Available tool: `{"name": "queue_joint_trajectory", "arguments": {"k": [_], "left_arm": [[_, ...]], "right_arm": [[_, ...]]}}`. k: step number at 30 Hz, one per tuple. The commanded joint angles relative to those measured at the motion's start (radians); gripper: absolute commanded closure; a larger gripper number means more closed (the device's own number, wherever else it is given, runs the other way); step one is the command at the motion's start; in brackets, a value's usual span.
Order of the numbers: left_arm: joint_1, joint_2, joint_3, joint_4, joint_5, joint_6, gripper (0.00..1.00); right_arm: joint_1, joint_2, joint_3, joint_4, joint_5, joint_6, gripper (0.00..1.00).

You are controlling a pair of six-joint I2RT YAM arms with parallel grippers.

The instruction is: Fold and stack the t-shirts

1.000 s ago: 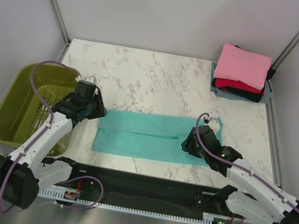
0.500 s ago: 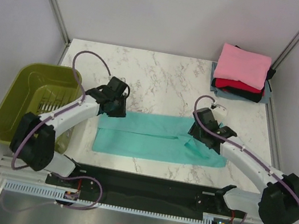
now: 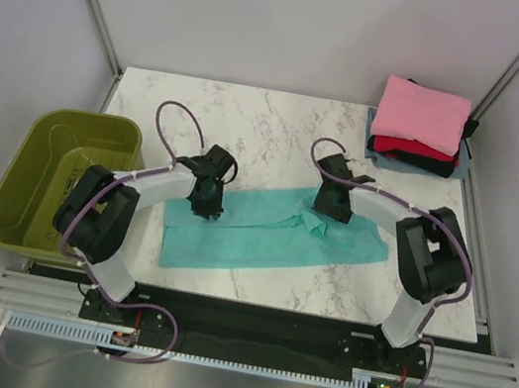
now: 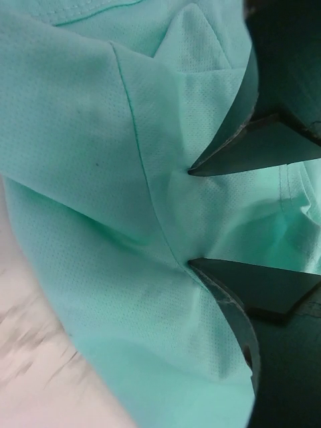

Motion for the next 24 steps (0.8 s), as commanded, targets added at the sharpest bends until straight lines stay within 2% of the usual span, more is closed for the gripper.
{"name": "queue_joint_trajectory", "arguments": {"k": [1,5,10,14,17,20,24], "left_arm": [[-0.027,0.006,-0.045,0.018,-0.012,-0.033,0.68],[-0.047,-0.023,-0.100,0.019,-0.002,-0.043,0.68],[-0.087,-0.071,-0.148,0.036,0.083,-0.065,0.68],[-0.142,-0.108,-0.165,0.042,0.107,-0.112,0.68],[-0.179,-0.117,-0.166,0.099,0.201,-0.151,0.68],[-0.216,-0.103,-0.152,0.142,0.294,-0.187,0.69],[-0.260,-0.059,-0.108,0.179,0.337,-0.210,0.69]], "right_arm": [[-0.009,0.136,0.143,0.027,-0.061,-0.047,0.39],[-0.011,0.334,0.327,0.007,-0.097,-0.074,0.39],[-0.017,0.512,0.658,-0.019,-0.125,-0.134,0.38],[-0.018,0.727,0.923,-0.021,-0.235,-0.180,0.35],[-0.021,0.863,1.165,-0.024,-0.304,-0.188,0.33],[-0.026,0.959,1.288,0.005,-0.371,-0.179,0.30],[-0.031,0.979,1.266,0.154,-0.464,-0.168,0.27]]}}
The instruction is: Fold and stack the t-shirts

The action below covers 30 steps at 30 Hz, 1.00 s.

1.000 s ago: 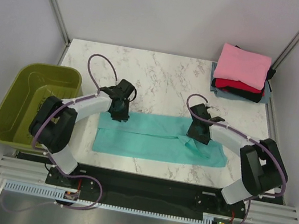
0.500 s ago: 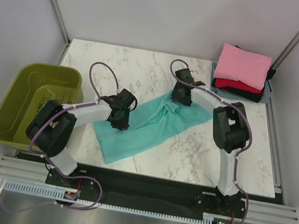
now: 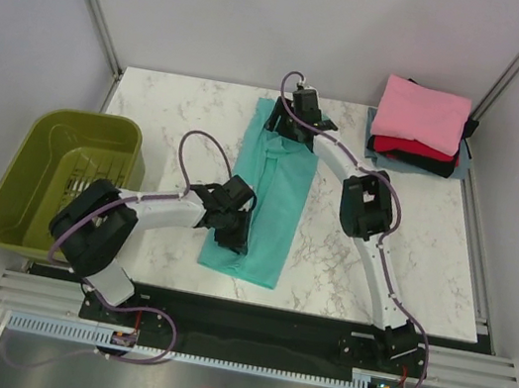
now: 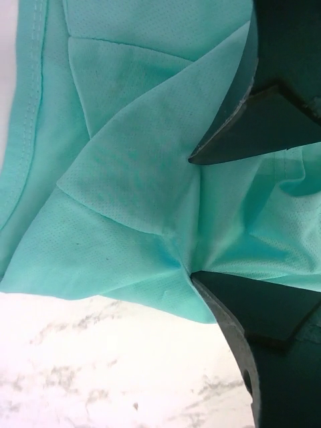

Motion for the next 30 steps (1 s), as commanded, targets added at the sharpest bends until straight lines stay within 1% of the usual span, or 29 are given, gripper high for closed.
{"name": "queue_joint_trajectory", "arguments": {"k": [1,6,10,12,18,20,21,24,29,30], "left_arm": [[-0.028,0.049,0.052,0.047,0.106,-0.068,0.69],[-0.042,0.112,0.099,0.052,0.137,-0.070,0.69],[-0.053,0.096,0.109,0.052,0.140,-0.074,0.71],[-0.057,0.080,0.105,0.048,0.135,-0.076,0.71],[-0.062,-0.011,0.098,-0.009,0.098,-0.068,0.71],[-0.062,-0.051,0.096,-0.031,0.080,-0.067,0.71],[-0.062,-0.065,0.092,-0.035,0.074,-0.067,0.71],[-0.062,-0.121,0.076,-0.046,0.046,-0.073,0.71],[-0.060,-0.215,0.072,-0.095,-0.029,-0.070,0.71],[-0.060,-0.227,0.069,-0.112,-0.043,-0.068,0.71]], "right_arm": [[-0.010,0.081,-0.035,0.069,-0.130,0.010,0.25],[-0.015,0.090,-0.029,0.161,-0.190,-0.012,0.21],[-0.015,0.061,-0.040,0.181,-0.242,-0.047,0.19],[-0.016,0.029,-0.075,0.154,-0.179,-0.065,0.18],[-0.038,-0.175,-0.248,0.112,-0.053,-0.125,0.17],[-0.045,-0.241,-0.282,0.060,-0.003,-0.171,0.17],[-0.047,-0.260,-0.291,0.037,0.054,-0.182,0.17],[-0.055,-0.355,-0.330,-0.041,0.103,-0.226,0.17],[-0.056,-0.493,-0.443,-0.087,0.143,-0.276,0.16],[-0.056,-0.552,-0.466,-0.086,0.143,-0.277,0.16]]}}
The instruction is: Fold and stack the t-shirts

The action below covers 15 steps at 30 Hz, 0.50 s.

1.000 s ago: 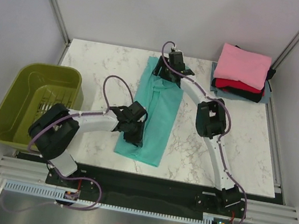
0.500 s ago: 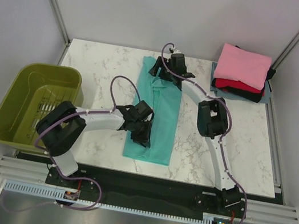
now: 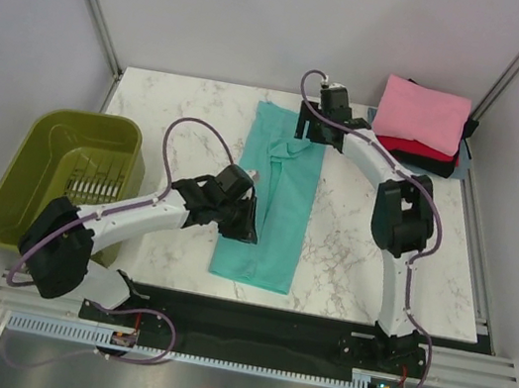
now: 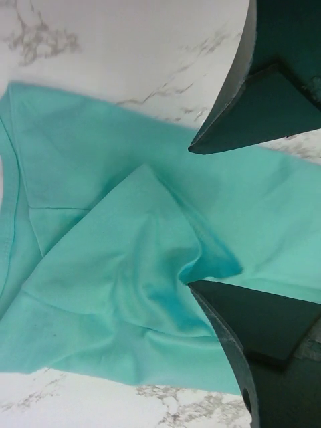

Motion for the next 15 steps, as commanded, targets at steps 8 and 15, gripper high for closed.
{"name": "queue_joint_trajectory", "arguments": {"k": [8,15], "left_arm": [[0.020,-0.194,-0.059,-0.159,-0.224,-0.036,0.64],[0.092,-0.296,-0.235,-0.160,-0.232,-0.079,0.50]], "right_arm": [[0.014,-0.499,-0.450,-0.081,-0.036,0.084,0.14],[0.283,-0.941,-1.051,0.016,-0.037,0.373,0.15]]}}
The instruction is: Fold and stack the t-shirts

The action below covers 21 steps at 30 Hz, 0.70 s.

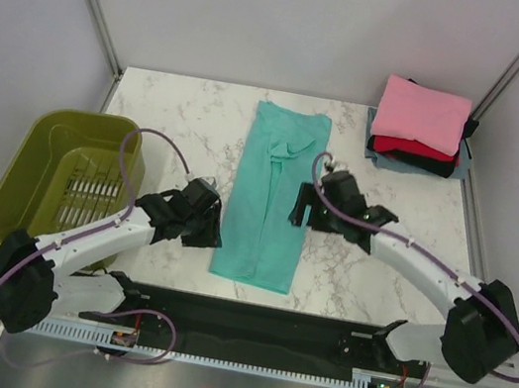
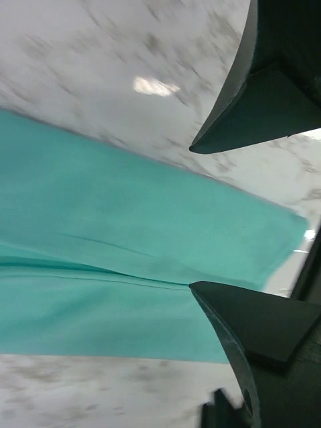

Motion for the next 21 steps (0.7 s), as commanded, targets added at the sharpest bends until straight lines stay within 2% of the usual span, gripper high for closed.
{"name": "queue_joint_trajectory", "arguments": {"k": [1,7,13,18,21], "left_arm": [[0.016,-0.060,-0.084,-0.005,-0.010,-0.061,0.50],[0.016,-0.102,-0.204,0.077,0.041,-0.099,0.48],[0.016,-0.136,-0.296,0.175,0.111,-0.127,0.48],[0.016,-0.149,-0.338,0.225,0.111,-0.118,0.46],[0.016,-0.152,-0.342,0.235,0.103,-0.119,0.46]], "right_arm": [[0.159,-0.122,-0.201,0.046,-0.023,0.229,0.15],[0.385,-0.259,-0.457,0.144,0.008,0.455,0.18],[0.462,-0.283,-0.568,0.244,0.014,0.548,0.21],[0.495,-0.217,-0.594,0.294,0.037,0.561,0.21],[0.494,-0.187,-0.599,0.307,0.043,0.564,0.26]]}}
